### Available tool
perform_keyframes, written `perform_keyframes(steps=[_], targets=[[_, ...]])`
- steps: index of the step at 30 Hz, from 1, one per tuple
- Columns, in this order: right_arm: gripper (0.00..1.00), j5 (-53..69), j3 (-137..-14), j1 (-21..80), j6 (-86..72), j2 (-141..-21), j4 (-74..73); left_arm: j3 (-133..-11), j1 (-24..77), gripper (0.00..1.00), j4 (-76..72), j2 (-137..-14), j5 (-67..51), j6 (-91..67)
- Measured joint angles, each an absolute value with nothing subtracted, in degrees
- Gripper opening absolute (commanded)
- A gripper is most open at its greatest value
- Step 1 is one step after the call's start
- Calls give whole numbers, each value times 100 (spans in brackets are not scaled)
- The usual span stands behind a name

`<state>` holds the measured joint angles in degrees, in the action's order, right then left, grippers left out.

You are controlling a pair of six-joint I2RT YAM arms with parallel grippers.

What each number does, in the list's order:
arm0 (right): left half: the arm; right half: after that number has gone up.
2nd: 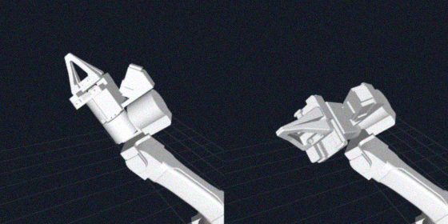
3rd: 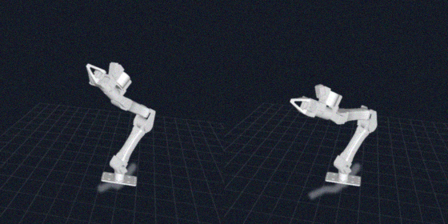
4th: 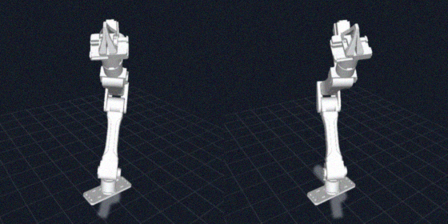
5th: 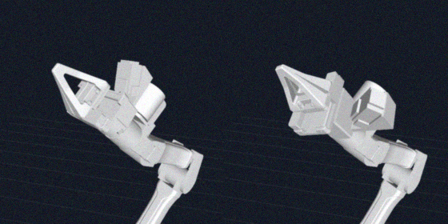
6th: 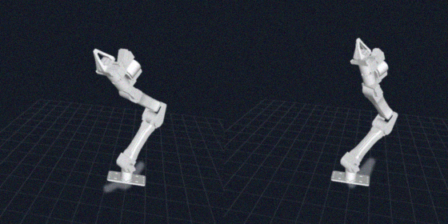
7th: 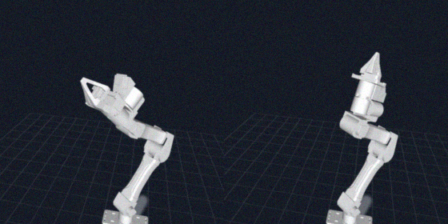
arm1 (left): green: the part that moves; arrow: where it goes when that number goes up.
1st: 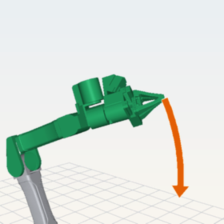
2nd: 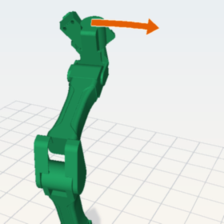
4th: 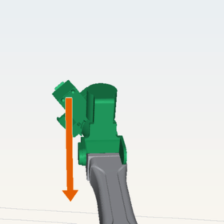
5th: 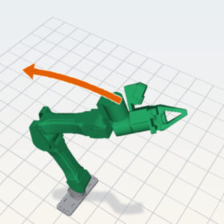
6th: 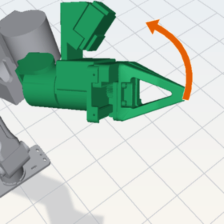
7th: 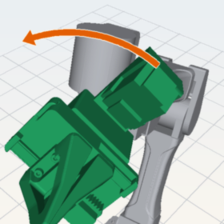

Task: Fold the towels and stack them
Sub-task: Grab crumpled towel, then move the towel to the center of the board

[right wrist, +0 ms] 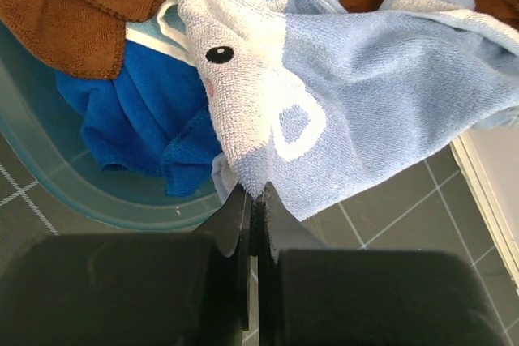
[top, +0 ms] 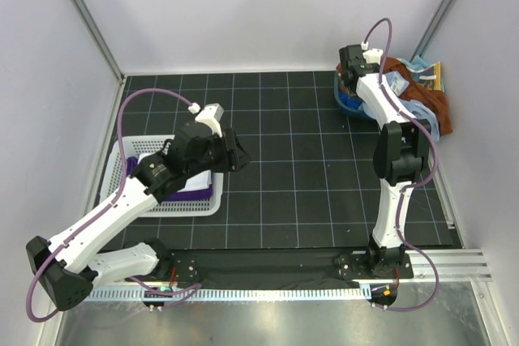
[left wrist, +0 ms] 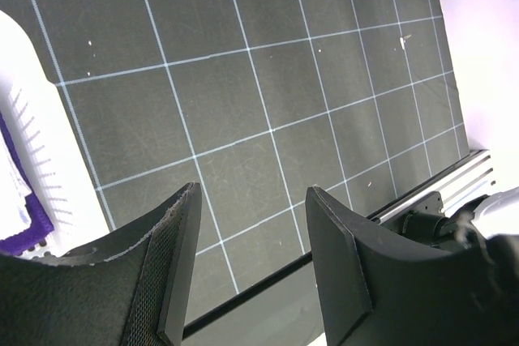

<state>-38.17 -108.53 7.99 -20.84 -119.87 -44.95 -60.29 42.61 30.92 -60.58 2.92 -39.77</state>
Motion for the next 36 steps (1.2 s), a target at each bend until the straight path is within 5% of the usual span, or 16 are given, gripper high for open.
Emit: perform_keyframes(steps=[24,36], targets=[[1,-3068,-11306,792,-2222,-9491,-4987,-6051,4259,58,2932,-6202,333,-3894],[1,-2182,-10519,2897,-2436,-8715,-4945,-6062,4062,59,2886,-6202,652,-4034]])
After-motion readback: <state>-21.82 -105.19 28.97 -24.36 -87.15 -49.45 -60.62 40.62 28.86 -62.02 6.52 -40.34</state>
